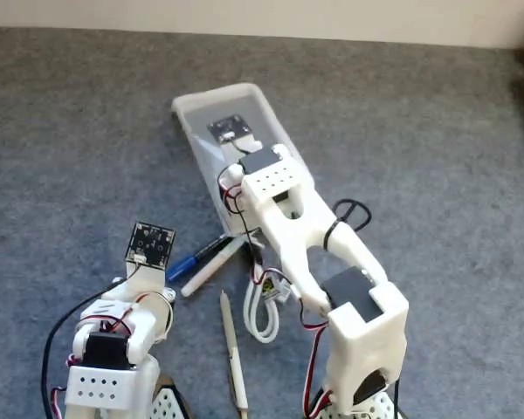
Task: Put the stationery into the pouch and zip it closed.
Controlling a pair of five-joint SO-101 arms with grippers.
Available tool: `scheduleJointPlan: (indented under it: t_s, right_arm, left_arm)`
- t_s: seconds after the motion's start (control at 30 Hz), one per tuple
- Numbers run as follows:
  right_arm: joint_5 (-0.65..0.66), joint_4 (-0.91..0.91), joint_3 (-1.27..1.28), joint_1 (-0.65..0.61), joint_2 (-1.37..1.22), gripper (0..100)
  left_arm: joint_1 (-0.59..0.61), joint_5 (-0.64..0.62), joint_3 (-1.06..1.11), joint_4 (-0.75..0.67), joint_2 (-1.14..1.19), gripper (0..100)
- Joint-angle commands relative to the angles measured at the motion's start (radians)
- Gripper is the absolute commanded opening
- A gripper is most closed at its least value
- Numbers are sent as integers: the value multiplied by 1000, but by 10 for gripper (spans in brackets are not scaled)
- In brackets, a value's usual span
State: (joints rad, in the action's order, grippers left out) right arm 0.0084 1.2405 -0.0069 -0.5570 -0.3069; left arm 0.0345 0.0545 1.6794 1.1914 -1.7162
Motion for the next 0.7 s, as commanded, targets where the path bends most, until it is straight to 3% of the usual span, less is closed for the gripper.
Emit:
scheduleJointPlan:
  t_s: [0.0, 0.4, 0.67]
  right_arm:
    - [5, -24, -19, -15, 38, 5]
    - [-51, -13, 248, -16, 392, 5]
    - [-57, -5, 338, -77, 389, 12]
  left_arm:
    - [13, -9, 22, 8, -12, 5]
    - [13, -9, 22, 8, -12, 5]
    - [13, -9, 22, 8, -12, 5]
